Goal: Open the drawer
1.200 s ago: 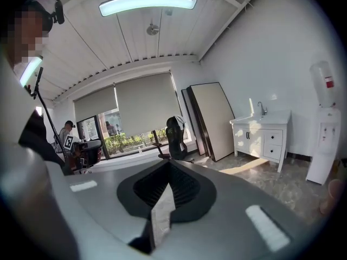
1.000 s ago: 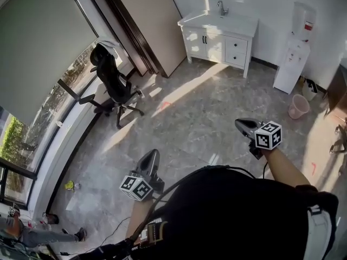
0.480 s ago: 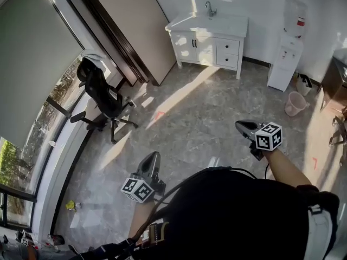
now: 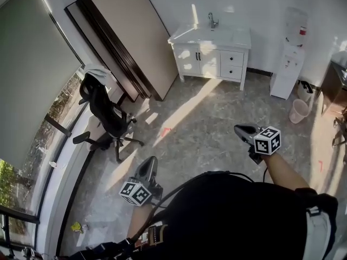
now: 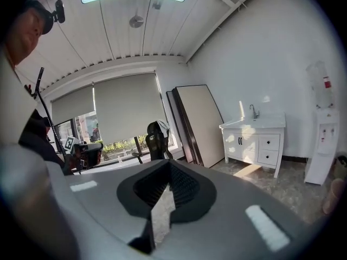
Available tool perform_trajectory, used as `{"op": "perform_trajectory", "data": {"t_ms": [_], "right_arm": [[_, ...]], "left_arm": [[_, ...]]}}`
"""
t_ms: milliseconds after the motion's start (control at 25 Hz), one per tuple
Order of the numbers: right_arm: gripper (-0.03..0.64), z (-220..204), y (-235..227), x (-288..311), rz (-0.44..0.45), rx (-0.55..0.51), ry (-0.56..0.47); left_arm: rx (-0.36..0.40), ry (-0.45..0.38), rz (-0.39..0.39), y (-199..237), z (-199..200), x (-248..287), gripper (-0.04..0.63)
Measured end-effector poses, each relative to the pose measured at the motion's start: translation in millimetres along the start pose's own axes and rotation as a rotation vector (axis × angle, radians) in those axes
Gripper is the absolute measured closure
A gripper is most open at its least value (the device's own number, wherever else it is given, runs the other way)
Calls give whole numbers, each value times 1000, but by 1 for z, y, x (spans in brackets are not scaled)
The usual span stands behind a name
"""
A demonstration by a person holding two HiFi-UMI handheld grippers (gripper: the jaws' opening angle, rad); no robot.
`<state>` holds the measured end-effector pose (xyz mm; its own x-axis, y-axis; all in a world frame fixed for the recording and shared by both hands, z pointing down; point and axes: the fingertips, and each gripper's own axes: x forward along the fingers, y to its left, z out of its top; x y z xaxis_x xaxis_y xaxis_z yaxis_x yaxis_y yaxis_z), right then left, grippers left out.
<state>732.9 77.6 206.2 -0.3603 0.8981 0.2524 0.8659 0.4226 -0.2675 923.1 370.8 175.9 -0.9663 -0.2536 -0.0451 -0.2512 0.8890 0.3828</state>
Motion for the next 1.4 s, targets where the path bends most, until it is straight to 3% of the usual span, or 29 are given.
{"op": "perform_trajectory", "data": {"t_ms": [280, 440, 720, 1080, 1400], "right_arm": [[615, 3, -1, 73, -6, 24, 29], [615, 9, -24, 102, -3, 34, 37], [615, 45, -104, 151, 60, 32, 42], [615, 130, -235, 179, 134, -34, 16], [615, 133, -324, 195, 108, 25, 27]], "left_arm": [[-7, 18, -4, 73, 24, 19, 604], [-11, 27, 5, 98, 25, 41, 604], [-4, -3, 76, 120, 40, 117, 604], [6, -73, 115, 104, 51, 257, 604], [6, -16, 105, 103, 33, 341, 604]]}}
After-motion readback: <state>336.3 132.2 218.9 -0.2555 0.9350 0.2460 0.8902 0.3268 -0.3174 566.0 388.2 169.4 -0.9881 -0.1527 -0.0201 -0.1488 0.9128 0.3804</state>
